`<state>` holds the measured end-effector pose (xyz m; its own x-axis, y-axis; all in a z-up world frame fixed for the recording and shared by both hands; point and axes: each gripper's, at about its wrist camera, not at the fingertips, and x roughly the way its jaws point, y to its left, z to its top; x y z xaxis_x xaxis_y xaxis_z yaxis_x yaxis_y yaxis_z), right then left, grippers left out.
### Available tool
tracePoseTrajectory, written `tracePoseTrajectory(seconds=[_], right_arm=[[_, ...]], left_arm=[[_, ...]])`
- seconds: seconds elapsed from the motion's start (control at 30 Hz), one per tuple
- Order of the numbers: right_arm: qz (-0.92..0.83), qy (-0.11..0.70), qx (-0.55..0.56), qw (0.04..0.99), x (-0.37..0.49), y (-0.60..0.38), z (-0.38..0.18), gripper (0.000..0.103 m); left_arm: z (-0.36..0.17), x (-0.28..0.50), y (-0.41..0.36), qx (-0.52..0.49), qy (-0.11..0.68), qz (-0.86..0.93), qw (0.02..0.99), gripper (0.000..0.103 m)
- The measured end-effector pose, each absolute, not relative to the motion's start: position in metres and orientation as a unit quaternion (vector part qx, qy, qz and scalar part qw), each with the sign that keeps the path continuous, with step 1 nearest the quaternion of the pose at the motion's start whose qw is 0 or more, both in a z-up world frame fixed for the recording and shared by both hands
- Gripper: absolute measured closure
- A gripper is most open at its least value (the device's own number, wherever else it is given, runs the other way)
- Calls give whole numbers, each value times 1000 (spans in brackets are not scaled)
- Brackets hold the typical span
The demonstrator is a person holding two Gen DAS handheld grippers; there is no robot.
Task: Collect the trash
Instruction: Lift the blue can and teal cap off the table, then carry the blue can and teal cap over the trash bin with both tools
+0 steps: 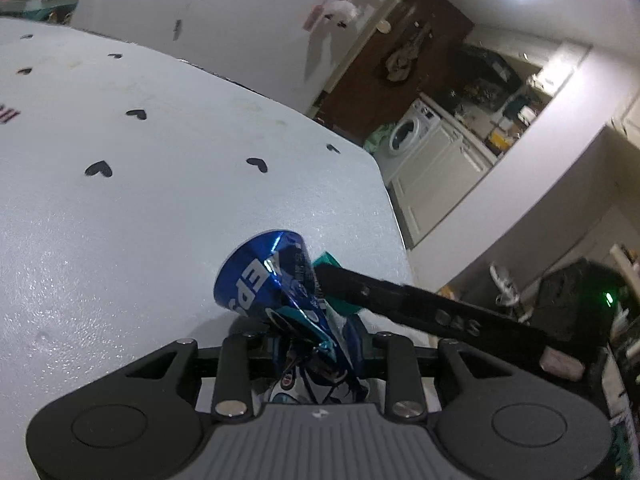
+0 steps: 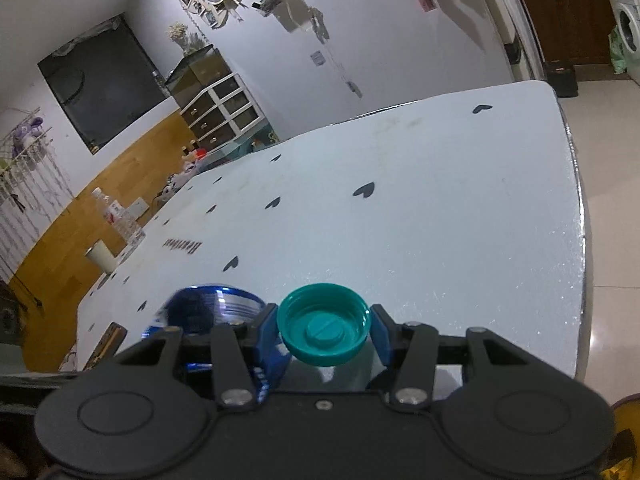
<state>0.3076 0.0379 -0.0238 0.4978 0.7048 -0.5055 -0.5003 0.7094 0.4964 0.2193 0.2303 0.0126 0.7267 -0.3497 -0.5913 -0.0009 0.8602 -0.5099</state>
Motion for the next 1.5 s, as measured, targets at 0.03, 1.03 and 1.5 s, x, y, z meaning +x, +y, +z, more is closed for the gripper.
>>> tracePoseTrajectory(seconds=[0.03,1.03,1.5], right_arm=[[356,354,145,852,307,38,-22,53],[235,262,85,932,235,-112,34,53],[131,265,73,952,223,-217,5,53]], left_arm=[[11,220,232,-250,355,-94,896,71],[69,179,87,-87,278,-96,952,75],[28,212,-35,-12,294,-131,947,75]])
